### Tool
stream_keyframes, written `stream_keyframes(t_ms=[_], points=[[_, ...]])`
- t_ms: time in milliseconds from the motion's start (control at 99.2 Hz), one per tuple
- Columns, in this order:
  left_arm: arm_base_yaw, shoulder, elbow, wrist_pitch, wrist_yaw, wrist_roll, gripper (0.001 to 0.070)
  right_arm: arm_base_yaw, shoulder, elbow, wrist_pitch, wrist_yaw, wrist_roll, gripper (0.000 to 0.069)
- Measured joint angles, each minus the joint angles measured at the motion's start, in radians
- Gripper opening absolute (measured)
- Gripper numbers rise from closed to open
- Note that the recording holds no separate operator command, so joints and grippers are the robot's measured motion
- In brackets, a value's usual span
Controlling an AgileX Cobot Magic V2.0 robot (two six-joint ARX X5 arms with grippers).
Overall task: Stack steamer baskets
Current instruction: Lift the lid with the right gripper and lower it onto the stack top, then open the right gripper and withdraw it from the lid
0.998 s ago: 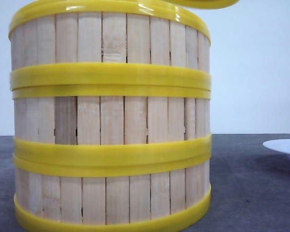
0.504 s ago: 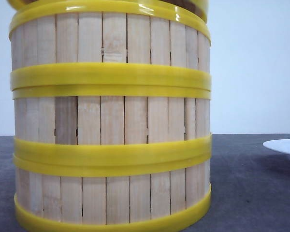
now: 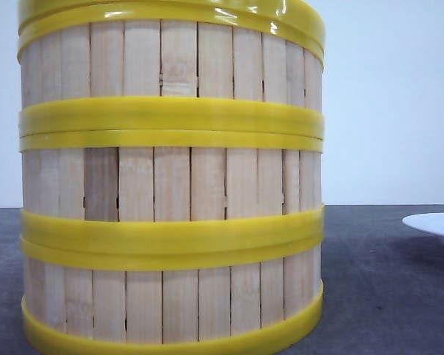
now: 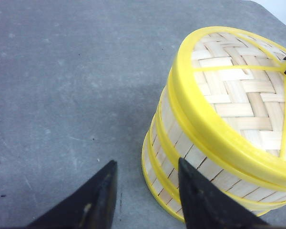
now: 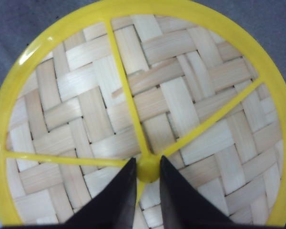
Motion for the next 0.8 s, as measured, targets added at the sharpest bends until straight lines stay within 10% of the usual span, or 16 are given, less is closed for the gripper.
stream_keyframes(t_ms=[252,474,797], points=[[0.000,0.000,0.000,0.000,0.000,0.000,0.0232,0.000,0.000,0.000,0.003,-0.008,0.000,0.0073],[0.000,0.000,0.000,0.000,0.000,0.000,0.0232,-0.001,0.000,0.000,0.010,-0.005,-0.001,0.0371],[0.000,0.000,0.000,0.000,0.000,0.000,0.0232,-0.001,-0.049,0.127,0.015,0.118,-0.014,0.0399]])
